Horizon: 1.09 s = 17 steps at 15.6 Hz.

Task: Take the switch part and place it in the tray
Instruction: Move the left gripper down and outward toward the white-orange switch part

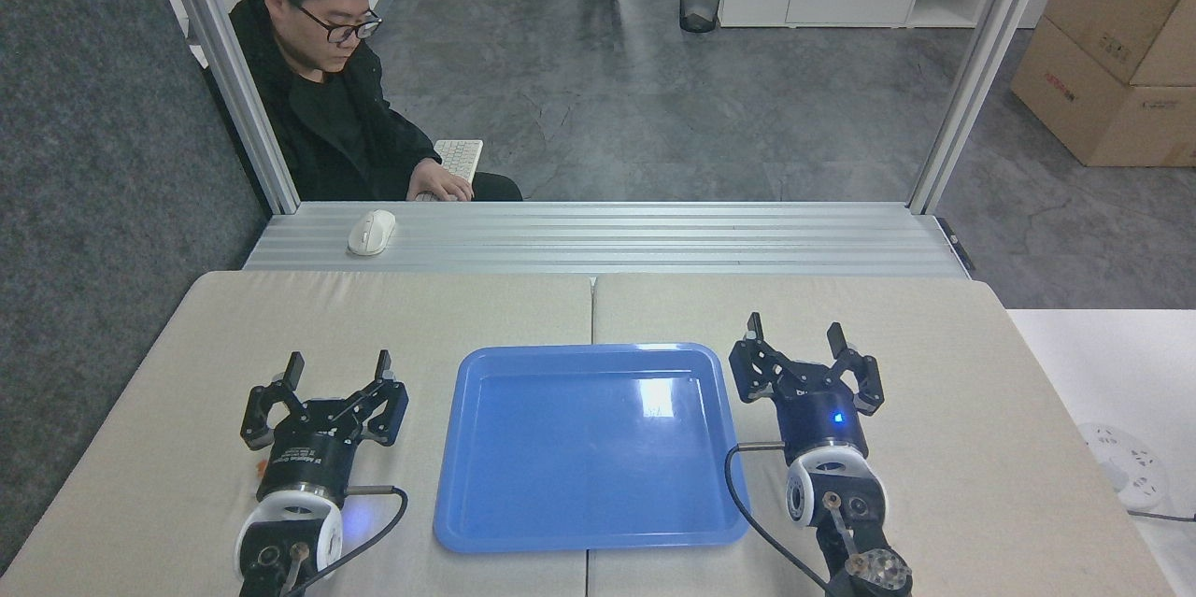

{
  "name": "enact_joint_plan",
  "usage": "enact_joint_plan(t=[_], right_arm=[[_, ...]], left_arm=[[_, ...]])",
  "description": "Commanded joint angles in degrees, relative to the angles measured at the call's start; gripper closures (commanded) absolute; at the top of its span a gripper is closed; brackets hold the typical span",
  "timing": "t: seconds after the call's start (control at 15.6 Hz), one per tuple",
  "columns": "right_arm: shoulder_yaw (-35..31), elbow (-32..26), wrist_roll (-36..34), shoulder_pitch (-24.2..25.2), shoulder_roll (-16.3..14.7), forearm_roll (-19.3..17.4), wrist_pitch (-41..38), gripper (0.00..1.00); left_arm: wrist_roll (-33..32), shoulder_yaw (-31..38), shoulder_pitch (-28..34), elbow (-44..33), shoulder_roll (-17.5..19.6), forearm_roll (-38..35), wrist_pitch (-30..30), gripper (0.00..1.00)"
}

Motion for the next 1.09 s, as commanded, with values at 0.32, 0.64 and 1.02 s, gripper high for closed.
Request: enact_joint_plan(t=[0.32, 0.64, 1.02], right_arm=[[0.02, 0.00, -0.03, -0.03, 0.04, -0.06, 0.01, 0.00], [-0.06, 0.00, -0.03, -0.03, 0.04, -0.06, 0.01, 0.00], [-0.06, 0.00, -0.03, -0.03, 0.04, 0.02, 0.01, 0.00]], left_arm=[[6.28, 5.59, 1.00, 13.87, 3.22, -0.30, -3.36, 0.00], [6.99, 5.67, 1.34, 16.25, 5.16, 0.05, -3.71, 0.00], [9.18, 5.76, 3.36, 16.43, 6.91, 0.05, -7.92, 0.00]])
